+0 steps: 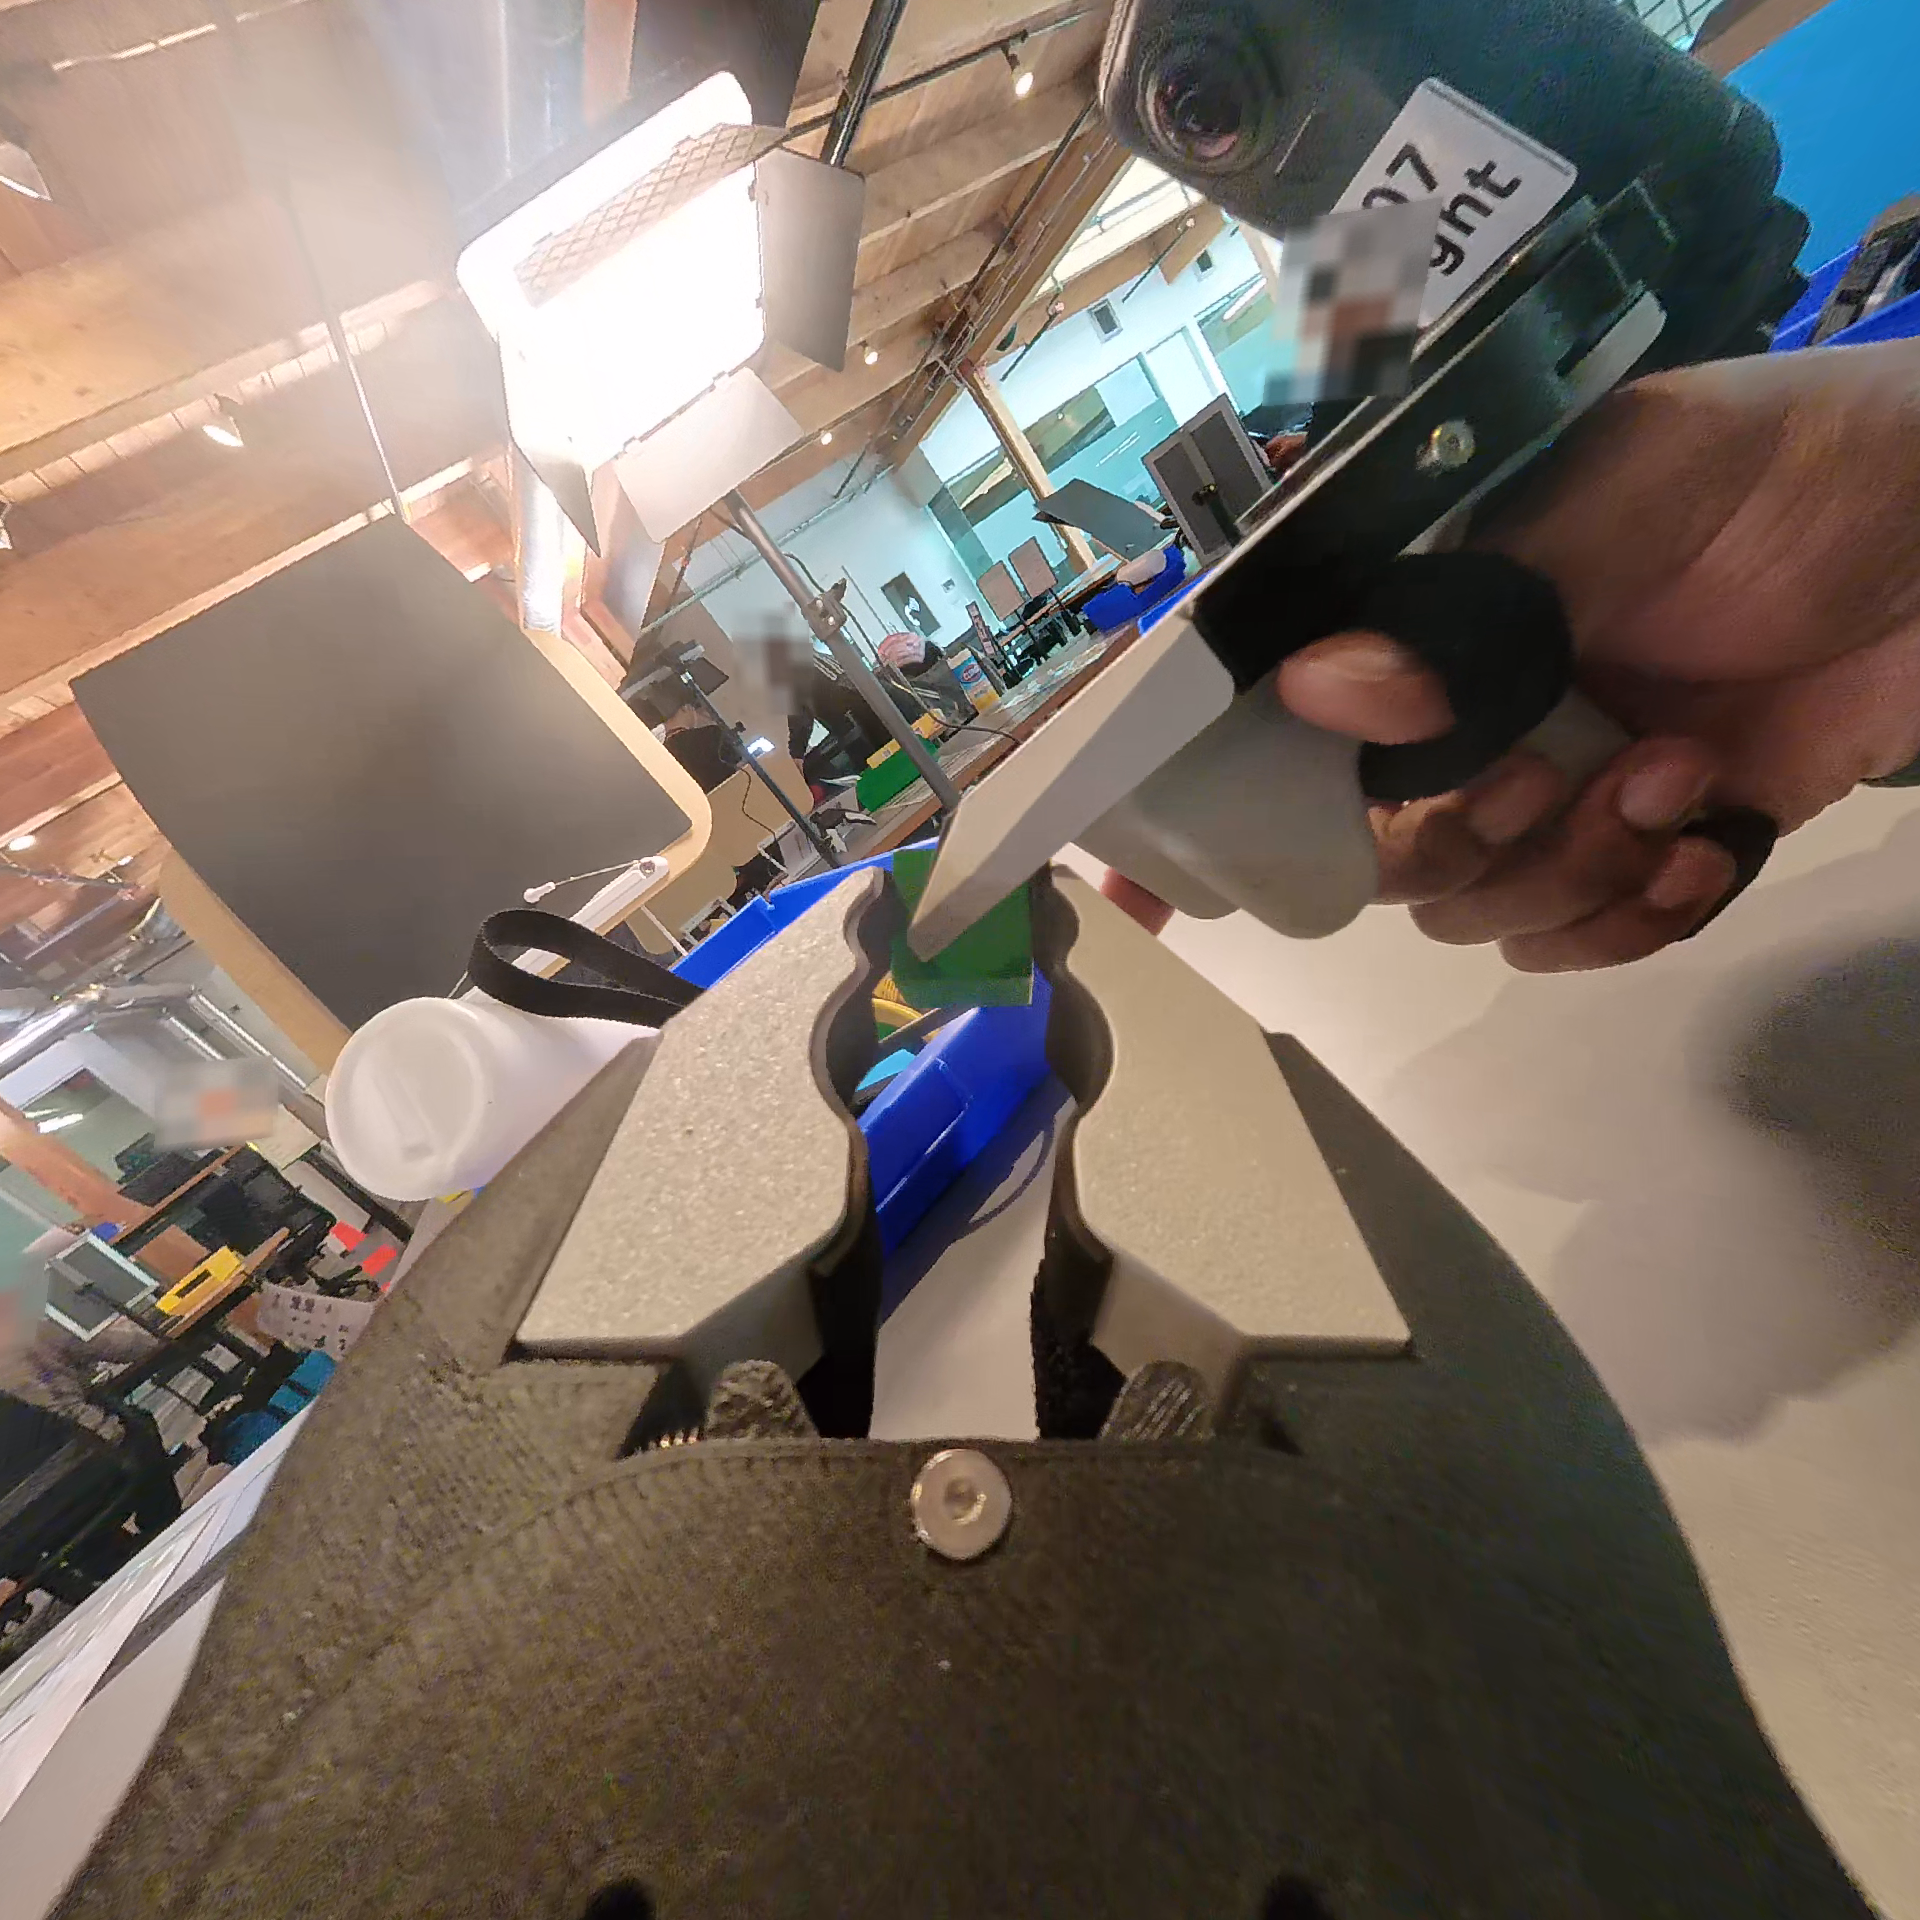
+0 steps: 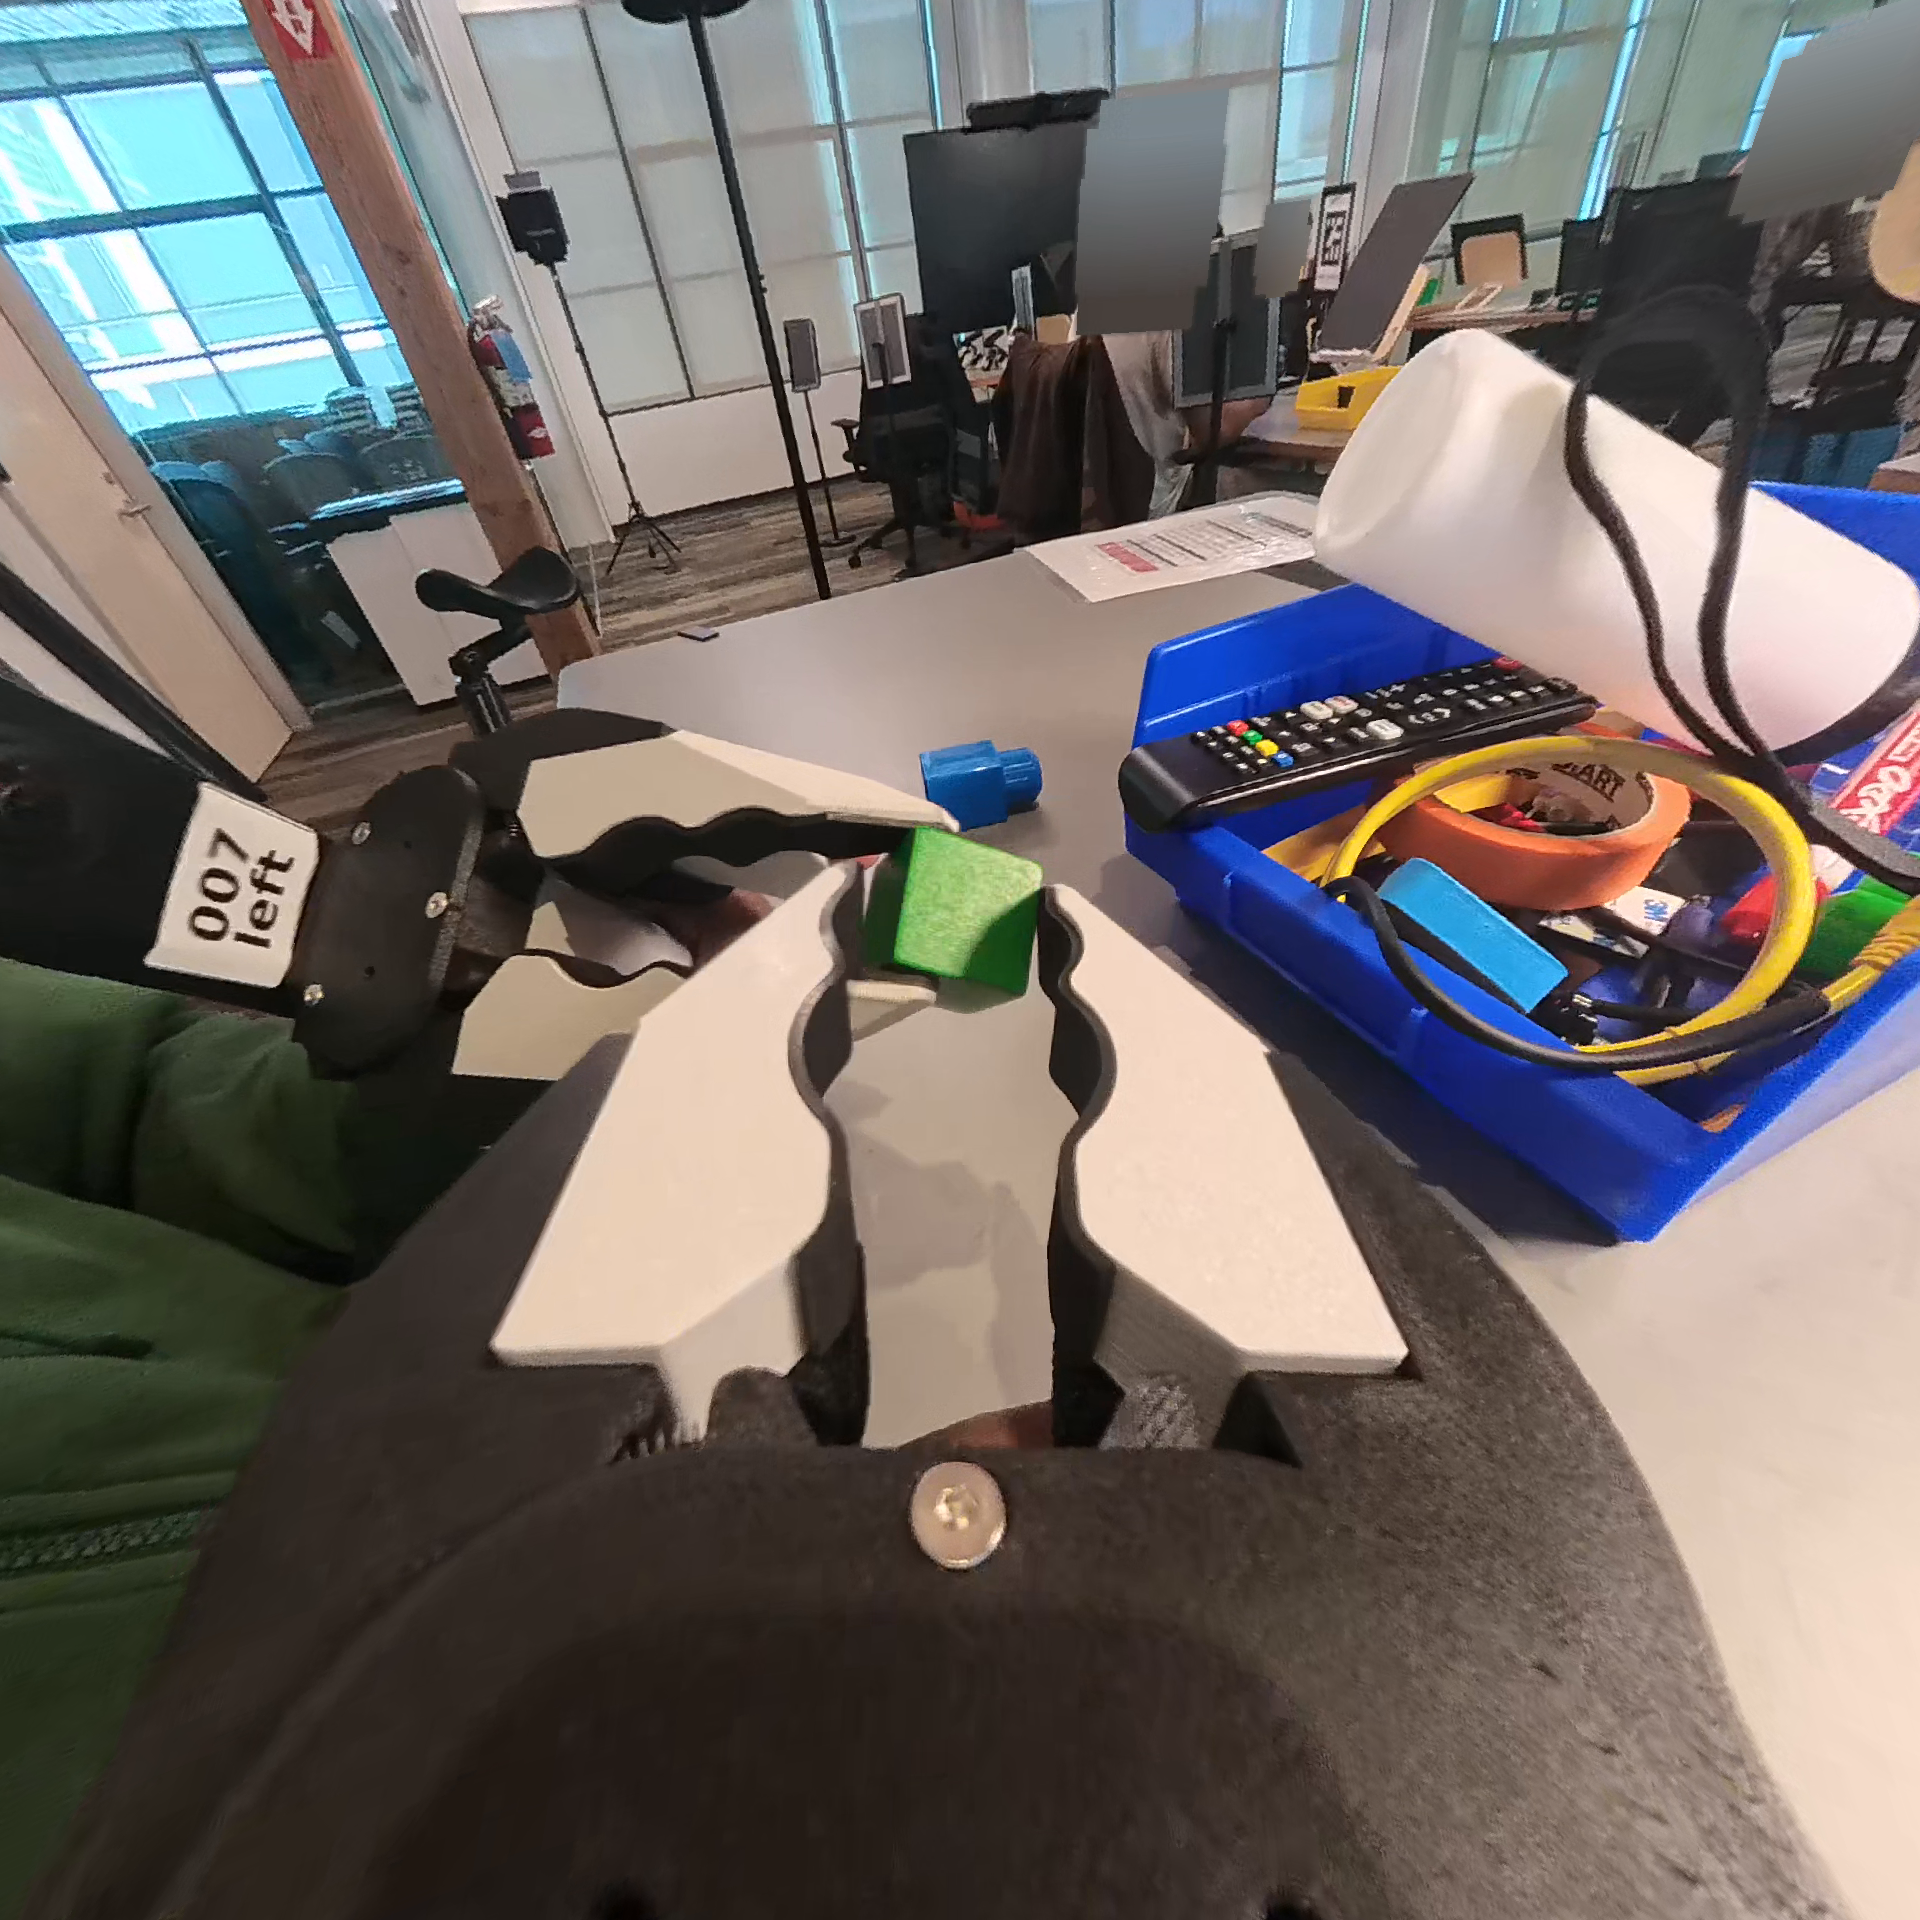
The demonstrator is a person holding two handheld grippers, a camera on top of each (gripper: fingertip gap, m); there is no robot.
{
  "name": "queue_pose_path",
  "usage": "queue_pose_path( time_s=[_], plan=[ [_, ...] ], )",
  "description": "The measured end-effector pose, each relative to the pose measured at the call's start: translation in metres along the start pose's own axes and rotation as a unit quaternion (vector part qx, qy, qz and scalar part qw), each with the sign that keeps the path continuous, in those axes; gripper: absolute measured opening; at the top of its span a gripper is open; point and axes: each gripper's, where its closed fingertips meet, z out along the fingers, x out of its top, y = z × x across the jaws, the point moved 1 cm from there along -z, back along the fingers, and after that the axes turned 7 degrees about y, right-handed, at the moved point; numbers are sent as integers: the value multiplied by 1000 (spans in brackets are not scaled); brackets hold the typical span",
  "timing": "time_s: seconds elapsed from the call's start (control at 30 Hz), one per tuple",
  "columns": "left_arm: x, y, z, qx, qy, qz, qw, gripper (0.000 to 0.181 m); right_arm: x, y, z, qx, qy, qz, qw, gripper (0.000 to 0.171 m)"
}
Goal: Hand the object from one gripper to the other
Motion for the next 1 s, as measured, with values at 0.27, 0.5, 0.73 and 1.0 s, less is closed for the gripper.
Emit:
queue_pose_path(
  time_s=[0.27, 0.5, 0.73, 1.0],
  plan=[
    [-9, -2, 2, -10, -16, -72, 997, 30, 13, 16, -5, -88, 26, -154, 984, 28],
    [-12, -22, -1, -36, 16, -343, 938, 37, 27, 14, -12, -140, 51, -343, 927, 28],
    [4, -18, -4, -153, 80, -602, 780, 53, 29, -5, -9, -121, 73, -428, 893, 28],
    [8, -5, -4, -196, 66, -612, 764, 43, 18, -19, -3, -94, 65, -477, 872, 28]
  ],
)
